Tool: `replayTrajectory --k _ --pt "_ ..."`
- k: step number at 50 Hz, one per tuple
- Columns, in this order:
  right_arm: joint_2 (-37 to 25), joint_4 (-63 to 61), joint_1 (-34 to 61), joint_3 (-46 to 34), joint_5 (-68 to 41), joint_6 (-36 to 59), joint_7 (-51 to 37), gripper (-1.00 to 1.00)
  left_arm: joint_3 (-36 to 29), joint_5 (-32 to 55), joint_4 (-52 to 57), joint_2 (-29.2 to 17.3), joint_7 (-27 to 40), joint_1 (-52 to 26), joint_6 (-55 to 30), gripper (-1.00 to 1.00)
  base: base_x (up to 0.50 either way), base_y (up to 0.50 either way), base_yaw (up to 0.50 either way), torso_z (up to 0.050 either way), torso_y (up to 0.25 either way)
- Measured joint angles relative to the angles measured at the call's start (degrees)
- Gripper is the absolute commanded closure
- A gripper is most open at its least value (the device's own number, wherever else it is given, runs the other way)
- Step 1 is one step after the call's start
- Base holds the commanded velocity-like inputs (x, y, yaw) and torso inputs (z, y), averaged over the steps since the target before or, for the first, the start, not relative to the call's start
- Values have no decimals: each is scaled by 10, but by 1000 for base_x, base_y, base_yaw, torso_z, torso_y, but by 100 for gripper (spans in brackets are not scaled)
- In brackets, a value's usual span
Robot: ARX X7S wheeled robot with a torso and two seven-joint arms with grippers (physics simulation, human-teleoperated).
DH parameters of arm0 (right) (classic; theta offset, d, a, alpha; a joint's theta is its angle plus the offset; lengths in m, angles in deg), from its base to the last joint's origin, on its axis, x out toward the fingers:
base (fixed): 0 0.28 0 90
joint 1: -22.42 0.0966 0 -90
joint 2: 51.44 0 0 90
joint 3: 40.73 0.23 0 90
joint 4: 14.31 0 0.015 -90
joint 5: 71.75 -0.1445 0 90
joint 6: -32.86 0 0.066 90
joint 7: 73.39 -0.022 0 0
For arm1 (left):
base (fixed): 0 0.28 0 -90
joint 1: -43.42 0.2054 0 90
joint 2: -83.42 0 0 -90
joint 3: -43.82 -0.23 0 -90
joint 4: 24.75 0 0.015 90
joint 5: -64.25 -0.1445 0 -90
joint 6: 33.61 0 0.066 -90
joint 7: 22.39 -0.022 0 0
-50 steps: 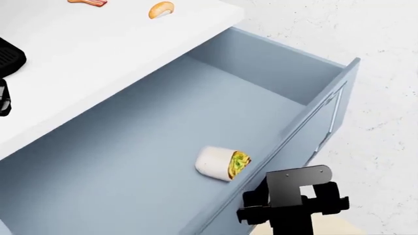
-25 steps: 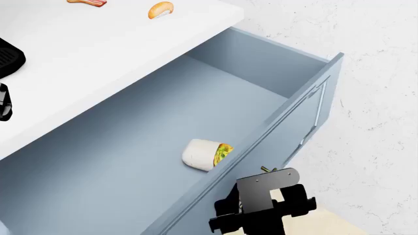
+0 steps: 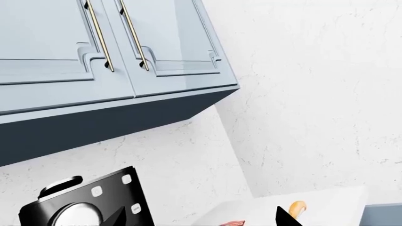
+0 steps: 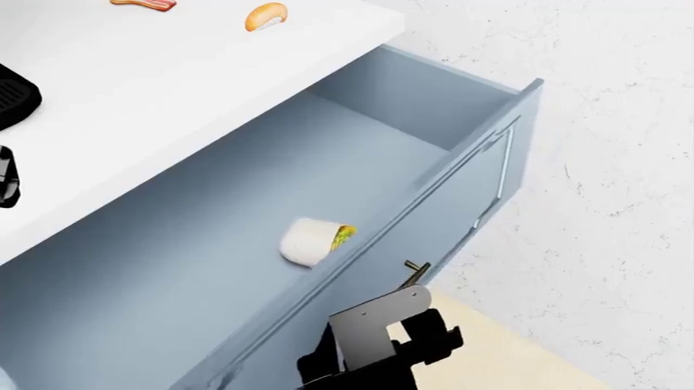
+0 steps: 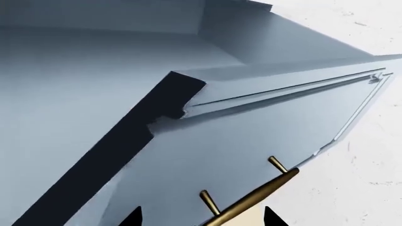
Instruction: Close the right drawer.
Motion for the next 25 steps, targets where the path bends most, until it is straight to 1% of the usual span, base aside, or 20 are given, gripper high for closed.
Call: replayTrajectory --k 10,25 --pt "5 6 17 -62 -37 -3 -3 -100 6 3 4 -4 1 6 0 -100 0 0 0 0 0" --pt "8 15 49 -183 -127 -17 -27 -100 12 5 10 -7 4 14 -1 -100 0 0 0 0 0"
